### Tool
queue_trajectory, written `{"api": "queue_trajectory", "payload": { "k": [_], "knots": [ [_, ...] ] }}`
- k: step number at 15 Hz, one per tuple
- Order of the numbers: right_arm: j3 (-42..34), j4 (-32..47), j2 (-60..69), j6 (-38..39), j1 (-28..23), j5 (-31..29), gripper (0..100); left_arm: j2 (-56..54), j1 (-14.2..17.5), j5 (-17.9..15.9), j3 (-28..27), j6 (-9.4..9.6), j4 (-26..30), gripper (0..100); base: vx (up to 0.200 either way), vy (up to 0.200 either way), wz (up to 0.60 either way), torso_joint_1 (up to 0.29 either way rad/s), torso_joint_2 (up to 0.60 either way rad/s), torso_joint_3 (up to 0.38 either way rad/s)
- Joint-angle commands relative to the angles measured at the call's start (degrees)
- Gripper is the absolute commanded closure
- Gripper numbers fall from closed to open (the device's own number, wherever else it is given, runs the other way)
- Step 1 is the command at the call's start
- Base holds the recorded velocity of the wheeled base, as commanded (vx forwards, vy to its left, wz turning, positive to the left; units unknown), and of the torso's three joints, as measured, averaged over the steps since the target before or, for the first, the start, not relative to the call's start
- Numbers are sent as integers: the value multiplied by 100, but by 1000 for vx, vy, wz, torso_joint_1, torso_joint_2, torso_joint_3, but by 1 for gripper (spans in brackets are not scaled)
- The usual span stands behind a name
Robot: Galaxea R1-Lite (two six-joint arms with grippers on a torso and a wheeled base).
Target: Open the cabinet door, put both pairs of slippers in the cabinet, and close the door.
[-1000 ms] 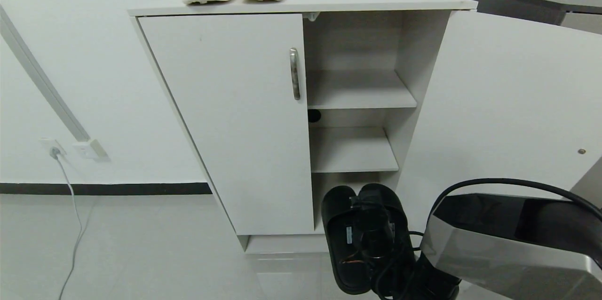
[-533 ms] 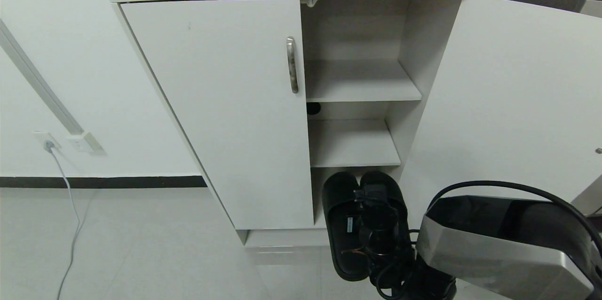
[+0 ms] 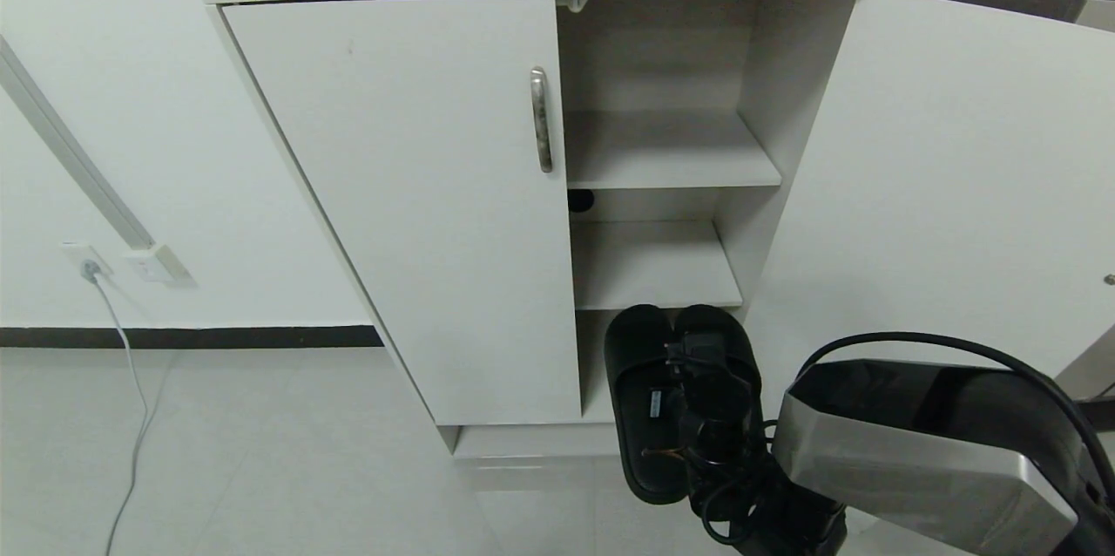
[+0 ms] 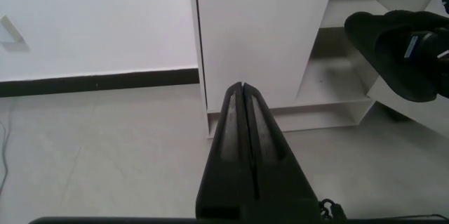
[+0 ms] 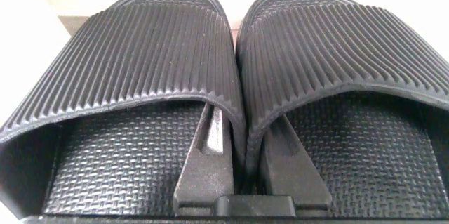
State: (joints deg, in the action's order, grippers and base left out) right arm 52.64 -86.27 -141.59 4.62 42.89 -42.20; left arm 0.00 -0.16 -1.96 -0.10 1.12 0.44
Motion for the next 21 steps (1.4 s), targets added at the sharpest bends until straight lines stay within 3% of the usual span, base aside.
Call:
{"api": "queue_trajectory", "payload": {
  "k": [1,12,15,21],
  "knots": [
    [36,-4,-9,4,-17,2,100,9,-2,-6,1,2,0,100,0,0,0,0,0,0],
    [89,23,0,-5,-79,2,100,0,-2,3,1,11,0,100,182,0,0,2,3,3],
    [352,93,-9,30,-193,72,100,0,-2,-6,1,11,0,100,0,0,0,0,0,0],
    [1442,1745,0,171,-386,485,100,0,-2,-6,1,11,0,100,0,0,0,0,0,0]
  ]
}}
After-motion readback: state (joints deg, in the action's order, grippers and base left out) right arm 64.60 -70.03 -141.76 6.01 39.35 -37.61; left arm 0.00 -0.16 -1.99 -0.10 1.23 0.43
